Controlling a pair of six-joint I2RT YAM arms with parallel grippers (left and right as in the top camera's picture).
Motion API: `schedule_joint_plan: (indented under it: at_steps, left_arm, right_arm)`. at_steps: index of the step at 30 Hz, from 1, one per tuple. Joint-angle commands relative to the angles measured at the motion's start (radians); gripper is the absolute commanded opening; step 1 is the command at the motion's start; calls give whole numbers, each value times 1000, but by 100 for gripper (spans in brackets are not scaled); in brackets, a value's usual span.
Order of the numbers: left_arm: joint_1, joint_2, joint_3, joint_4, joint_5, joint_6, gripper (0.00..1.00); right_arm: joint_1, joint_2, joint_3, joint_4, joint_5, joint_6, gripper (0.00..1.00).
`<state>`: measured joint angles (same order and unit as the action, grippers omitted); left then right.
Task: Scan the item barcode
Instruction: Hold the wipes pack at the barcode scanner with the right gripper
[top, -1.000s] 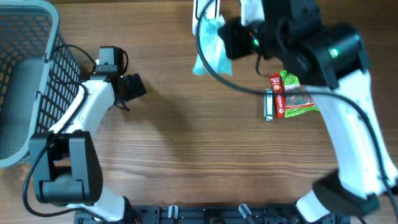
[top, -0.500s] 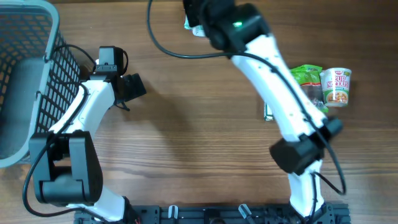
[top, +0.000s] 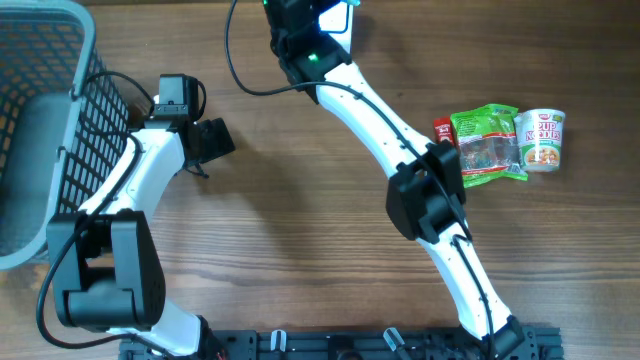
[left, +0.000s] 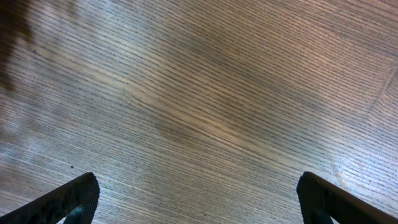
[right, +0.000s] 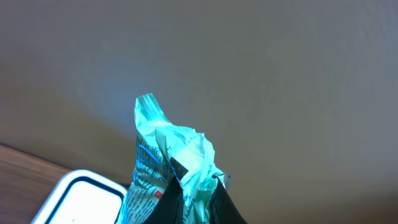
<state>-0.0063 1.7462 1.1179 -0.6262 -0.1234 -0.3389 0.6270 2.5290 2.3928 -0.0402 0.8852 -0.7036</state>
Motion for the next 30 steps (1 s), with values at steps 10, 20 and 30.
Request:
schedule_joint_plan:
  at_steps: [10, 20, 30]
  left_arm:
    - [5, -24, 13, 2, -19, -10, 100]
    - [5, -24, 13, 2, -19, -10, 100]
    - [5, -24, 13, 2, -19, -10, 100]
  right_arm:
    - [-24, 203, 20, 199, -31, -352, 4]
    - [-18, 247, 20, 117, -29, -219, 4]
    - [-18, 247, 20, 511, -25, -421, 4]
